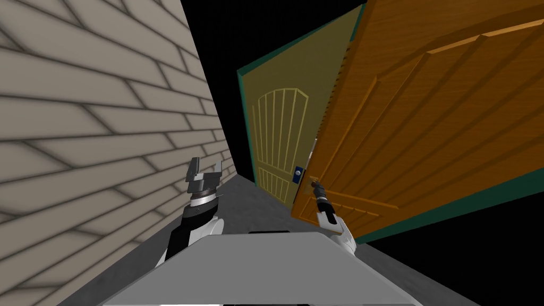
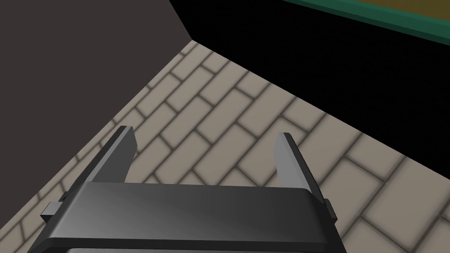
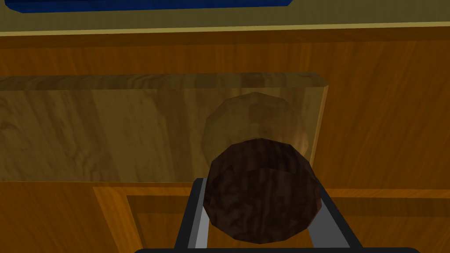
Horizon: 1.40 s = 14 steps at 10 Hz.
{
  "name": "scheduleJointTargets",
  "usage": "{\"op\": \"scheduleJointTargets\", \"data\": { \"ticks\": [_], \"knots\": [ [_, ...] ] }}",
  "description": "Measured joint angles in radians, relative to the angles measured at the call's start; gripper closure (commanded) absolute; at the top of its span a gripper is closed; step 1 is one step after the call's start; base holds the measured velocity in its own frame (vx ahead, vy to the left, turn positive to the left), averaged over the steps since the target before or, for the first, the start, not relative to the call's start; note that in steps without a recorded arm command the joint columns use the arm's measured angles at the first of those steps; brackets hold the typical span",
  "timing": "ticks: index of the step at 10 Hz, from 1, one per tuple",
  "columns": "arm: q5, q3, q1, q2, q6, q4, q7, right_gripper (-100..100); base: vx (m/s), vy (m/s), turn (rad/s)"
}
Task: Pull the door open
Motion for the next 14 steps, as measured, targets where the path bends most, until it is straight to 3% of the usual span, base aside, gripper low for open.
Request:
{"op": "scheduleJointTargets", "data": {
  "ticks": [3,6,8,11,14],
  "knots": [
    [0.000,0.002,0.003,0.003,0.002,0.003,0.000,100,-0.045,-0.010,0.023],
    [-0.001,0.020,-0.003,-0.017,-0.005,0.004,-0.013,100,-0.205,-0.050,0.096],
    [0.000,0.049,0.005,-0.027,-0.008,0.006,-0.026,100,-0.227,-0.086,0.196],
    [-0.003,0.100,0.007,-0.064,-0.014,0.006,-0.059,100,-0.252,-0.089,0.148],
    [-0.003,0.137,0.009,-0.085,-0.018,0.002,-0.080,100,-0.207,-0.037,0.074]
  ]
}}
